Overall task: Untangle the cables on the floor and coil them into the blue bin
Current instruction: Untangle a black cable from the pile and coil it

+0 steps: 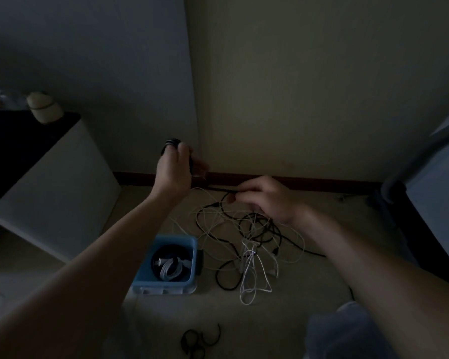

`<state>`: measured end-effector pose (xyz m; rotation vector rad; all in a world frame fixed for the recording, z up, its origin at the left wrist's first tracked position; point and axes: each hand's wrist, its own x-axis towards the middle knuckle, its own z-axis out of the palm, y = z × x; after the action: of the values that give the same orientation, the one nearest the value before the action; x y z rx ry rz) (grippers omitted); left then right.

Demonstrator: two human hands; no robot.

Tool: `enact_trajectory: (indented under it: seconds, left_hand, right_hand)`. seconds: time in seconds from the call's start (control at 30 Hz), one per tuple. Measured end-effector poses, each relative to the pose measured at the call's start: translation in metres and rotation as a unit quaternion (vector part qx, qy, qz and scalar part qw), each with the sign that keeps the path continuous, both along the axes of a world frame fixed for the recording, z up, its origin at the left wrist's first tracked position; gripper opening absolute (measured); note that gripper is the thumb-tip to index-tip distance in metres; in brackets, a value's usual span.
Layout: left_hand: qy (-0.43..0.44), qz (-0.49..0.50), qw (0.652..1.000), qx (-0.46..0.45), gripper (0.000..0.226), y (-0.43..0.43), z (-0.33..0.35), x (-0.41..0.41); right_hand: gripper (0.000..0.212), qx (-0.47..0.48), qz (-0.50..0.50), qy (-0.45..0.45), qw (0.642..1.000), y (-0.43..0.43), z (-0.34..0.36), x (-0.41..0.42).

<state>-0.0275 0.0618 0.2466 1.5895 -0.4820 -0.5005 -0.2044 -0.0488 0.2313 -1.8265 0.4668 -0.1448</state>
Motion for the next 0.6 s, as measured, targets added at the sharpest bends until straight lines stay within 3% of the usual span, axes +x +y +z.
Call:
enact_trajectory:
  seconds: [0.17,0.3,0.47,0.6]
  left_hand:
    - [-0.102,-0.145,0.971,0.162,0.031,-0.001,-0.017,-0.017]
    - [0.025,-0.231,0.962,0.143,0.040,-0.004,-0.016,-0.040]
    - [0.083,-0.379,0.914,0.121,0.065,-0.005,-0.011,-0.052]
    - [0.124,-0.421,0.896,0.063,0.052,-0.003,0.002,-0.057]
  right_hand:
    - [0.013,-0.107,-0.056,-0.086,0.989,-0.008,0.012,-0.005]
    - [0.008,-0.131,-0.085,-0.126,0.980,-0.018,0.012,-0.010]
    - [0.010,-0.116,-0.126,-0.156,0.973,-0.032,0.009,-0.012]
    - [0.015,-0.116,-0.134,-0.102,0.979,-0.039,0.003,-0.012]
